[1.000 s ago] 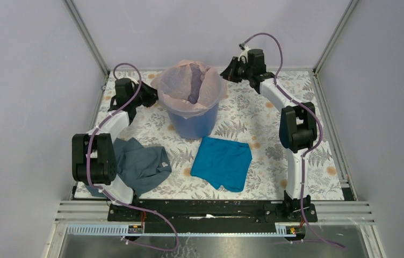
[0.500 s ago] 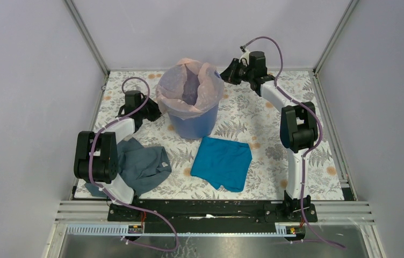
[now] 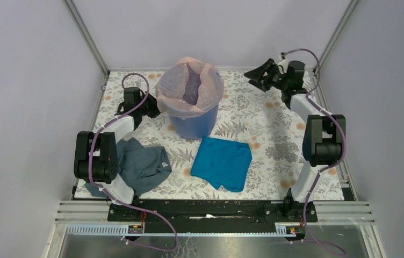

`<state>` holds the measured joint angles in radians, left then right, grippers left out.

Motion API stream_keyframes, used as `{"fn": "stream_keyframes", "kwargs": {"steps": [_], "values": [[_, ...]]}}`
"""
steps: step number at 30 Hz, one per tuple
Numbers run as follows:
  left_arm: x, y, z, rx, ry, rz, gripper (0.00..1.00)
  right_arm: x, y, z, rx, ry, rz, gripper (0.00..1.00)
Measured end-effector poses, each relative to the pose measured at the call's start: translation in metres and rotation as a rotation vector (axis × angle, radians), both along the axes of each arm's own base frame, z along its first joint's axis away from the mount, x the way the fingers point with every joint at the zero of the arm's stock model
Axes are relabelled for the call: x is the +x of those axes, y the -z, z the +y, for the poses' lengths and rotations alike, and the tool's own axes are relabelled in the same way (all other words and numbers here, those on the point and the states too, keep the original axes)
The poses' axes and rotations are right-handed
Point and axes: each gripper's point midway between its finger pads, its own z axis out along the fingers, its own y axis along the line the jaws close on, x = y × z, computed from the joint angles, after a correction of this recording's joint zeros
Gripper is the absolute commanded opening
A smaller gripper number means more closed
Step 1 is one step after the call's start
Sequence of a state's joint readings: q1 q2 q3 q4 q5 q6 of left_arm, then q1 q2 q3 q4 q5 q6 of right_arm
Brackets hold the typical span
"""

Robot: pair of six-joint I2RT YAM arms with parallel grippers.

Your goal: Put the trash bags into the trash bin

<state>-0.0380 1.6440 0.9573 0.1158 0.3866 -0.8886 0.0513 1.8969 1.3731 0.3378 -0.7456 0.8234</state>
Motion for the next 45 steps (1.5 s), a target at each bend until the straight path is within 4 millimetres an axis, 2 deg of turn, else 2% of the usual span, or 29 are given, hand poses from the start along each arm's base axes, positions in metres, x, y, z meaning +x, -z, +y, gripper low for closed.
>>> {"fn": "stream_keyframes", "kwargs": {"steps": [2,4,6,11,14,17,23,32,40,43,45], "values": [[-0.001,0.001,0.000,-0.002,0.002,0.006,0.10,-0.004,-0.005,-0.019,0.062,0.032,-0.003,0.79],[-0.002,0.001,0.000,-0.004,0.005,0.010,0.10,-0.010,-0.009,-0.018,0.120,0.019,-0.005,0.80],[-0.002,0.001,-0.001,-0.009,0.009,0.010,0.11,-0.019,-0.011,-0.005,0.175,-0.021,0.005,0.81],[-0.002,-0.001,-0.002,-0.022,0.014,0.008,0.11,-0.036,-0.021,0.048,0.237,-0.155,0.002,0.79],[-0.001,-0.004,-0.002,-0.028,0.014,-0.003,0.11,-0.040,-0.018,0.072,0.248,-0.206,0.012,0.72],[-0.001,-0.004,-0.002,-0.029,0.016,-0.006,0.11,-0.037,-0.008,0.084,0.252,-0.223,0.034,0.65],[-0.001,-0.004,-0.002,-0.031,0.017,-0.006,0.11,-0.033,0.011,0.089,0.260,-0.223,0.084,0.44],[-0.002,0.000,-0.003,-0.040,0.015,-0.015,0.11,-0.034,0.003,0.097,0.281,-0.235,0.059,0.00],[-0.008,0.024,-0.003,-0.054,0.003,0.033,0.11,-0.021,-0.013,0.096,0.283,-0.197,0.008,0.00],[-0.008,0.025,-0.003,-0.054,0.003,0.034,0.13,-0.013,-0.007,0.094,0.256,-0.150,0.013,0.00],[-0.008,0.025,-0.003,-0.054,0.004,0.035,0.14,-0.007,0.004,0.091,0.229,-0.114,0.033,0.00]]}}
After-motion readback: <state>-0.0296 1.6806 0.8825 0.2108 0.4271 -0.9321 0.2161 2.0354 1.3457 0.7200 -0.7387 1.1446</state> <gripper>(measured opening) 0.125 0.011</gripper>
